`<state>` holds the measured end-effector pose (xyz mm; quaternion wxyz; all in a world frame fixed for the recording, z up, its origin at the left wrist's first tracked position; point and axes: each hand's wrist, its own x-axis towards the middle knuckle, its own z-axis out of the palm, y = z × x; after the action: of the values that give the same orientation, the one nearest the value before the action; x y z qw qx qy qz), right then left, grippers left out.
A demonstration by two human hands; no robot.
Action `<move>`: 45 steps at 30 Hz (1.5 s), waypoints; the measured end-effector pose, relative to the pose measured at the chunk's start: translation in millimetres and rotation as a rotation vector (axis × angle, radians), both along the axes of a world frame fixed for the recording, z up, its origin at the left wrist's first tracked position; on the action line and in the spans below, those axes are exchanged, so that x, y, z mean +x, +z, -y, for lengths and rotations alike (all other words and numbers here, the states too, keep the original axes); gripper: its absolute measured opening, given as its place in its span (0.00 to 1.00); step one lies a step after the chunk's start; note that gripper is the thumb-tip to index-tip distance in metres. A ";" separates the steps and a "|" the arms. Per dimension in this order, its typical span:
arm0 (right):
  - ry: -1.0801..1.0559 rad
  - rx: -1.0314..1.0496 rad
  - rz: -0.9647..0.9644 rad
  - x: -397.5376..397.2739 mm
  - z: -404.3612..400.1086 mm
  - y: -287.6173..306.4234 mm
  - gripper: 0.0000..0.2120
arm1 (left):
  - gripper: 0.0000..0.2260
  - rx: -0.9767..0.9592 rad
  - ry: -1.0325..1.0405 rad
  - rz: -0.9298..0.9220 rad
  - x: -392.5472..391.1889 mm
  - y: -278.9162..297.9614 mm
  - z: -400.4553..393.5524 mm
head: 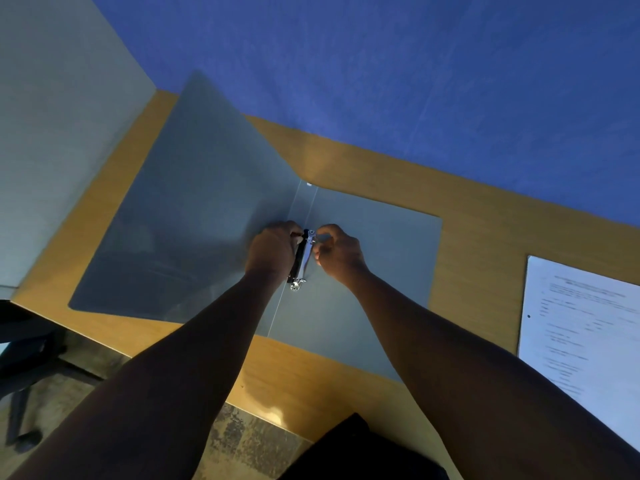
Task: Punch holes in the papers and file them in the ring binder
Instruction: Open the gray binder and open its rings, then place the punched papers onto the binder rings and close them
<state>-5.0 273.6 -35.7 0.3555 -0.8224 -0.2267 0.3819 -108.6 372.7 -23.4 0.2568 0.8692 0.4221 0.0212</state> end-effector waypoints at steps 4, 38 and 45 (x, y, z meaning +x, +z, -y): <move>0.007 -0.038 -0.027 0.8 3.8 5.5 0.18 | 0.10 0.009 0.007 -0.029 -1.4 5.8 1.9; -0.384 -0.227 0.177 111.9 248.7 58.2 0.14 | 0.10 -0.209 -0.101 0.035 128.7 45.9 211.6; -0.468 -0.322 0.187 125.2 303.3 53.3 0.17 | 0.12 -0.356 -0.229 -0.094 150.5 35.3 261.6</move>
<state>120.2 -29.7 17.6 0.2768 -0.9296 0.0009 0.2432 41.8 111.0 11.9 0.3869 0.8524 0.3293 -0.1232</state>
